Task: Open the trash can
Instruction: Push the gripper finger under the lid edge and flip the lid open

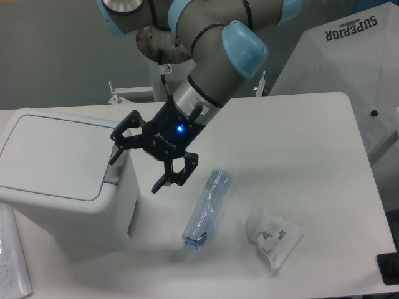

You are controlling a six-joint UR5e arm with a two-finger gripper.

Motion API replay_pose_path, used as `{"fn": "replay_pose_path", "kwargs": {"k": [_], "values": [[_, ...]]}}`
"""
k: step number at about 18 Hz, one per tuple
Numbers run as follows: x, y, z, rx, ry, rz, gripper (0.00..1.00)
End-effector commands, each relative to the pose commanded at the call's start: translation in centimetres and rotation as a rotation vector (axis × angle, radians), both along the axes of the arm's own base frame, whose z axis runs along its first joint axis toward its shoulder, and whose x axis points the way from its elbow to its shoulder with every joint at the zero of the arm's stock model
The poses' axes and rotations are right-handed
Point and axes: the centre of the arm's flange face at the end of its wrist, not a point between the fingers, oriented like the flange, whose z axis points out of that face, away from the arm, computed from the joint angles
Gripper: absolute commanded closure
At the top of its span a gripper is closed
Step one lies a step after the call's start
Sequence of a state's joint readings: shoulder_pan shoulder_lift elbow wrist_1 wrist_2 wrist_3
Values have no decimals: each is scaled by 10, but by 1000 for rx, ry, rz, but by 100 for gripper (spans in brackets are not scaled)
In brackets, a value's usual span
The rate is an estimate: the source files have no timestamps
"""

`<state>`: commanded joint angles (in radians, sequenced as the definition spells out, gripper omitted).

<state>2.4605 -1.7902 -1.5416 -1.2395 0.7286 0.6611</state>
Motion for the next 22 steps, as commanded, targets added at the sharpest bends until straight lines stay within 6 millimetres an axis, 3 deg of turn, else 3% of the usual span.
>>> {"fn": "replay_pose_path", "kwargs": {"k": [12,22], "values": [[-3,-5,-18,13,27,5,0],[-3,-5,-16,13,23,11,0]]}}
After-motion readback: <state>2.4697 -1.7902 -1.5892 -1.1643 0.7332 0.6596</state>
